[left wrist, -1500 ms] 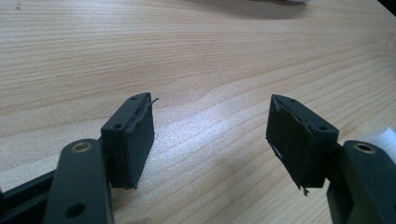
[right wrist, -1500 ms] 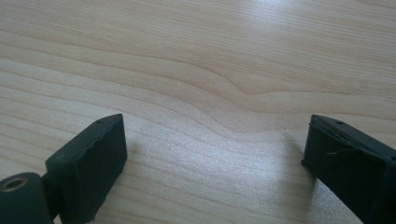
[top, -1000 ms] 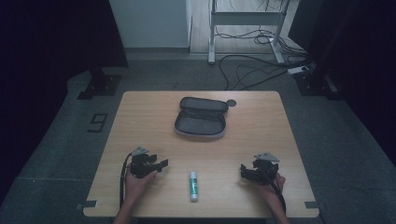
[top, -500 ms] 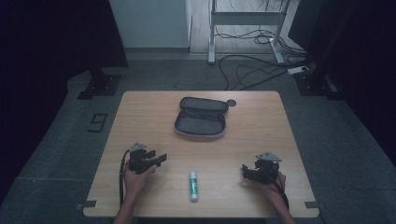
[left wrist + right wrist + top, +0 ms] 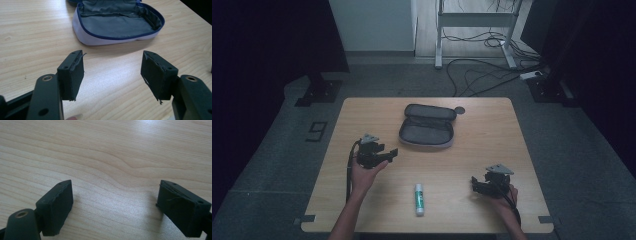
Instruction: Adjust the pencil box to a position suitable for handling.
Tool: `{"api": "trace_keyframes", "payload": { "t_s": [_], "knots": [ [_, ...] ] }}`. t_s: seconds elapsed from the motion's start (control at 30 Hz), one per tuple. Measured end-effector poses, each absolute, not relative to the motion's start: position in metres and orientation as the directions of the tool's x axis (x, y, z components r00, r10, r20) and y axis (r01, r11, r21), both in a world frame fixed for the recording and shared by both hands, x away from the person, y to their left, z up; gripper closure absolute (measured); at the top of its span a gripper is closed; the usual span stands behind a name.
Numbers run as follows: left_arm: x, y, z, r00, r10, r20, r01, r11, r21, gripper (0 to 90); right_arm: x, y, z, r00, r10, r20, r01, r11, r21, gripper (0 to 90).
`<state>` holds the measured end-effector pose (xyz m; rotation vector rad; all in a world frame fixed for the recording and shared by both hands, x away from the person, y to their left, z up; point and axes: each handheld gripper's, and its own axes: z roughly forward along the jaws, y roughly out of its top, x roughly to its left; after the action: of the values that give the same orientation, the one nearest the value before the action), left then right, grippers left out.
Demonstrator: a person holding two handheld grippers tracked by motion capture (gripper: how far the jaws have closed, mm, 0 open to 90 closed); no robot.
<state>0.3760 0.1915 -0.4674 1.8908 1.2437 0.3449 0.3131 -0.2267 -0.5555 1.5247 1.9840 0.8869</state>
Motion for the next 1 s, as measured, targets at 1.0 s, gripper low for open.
{"api": "trace_keyframes", "payload": {
  "t_s": [1.0],
  "knots": [
    [0.442,0.181,-0.461,0.387,0.903,-0.187,0.661,-0.131,0.738,37.4,0.313,-0.227,-0.555,-0.257,0.966,0.014,0.653,0.163,0.740,13.9]
  ]
}}
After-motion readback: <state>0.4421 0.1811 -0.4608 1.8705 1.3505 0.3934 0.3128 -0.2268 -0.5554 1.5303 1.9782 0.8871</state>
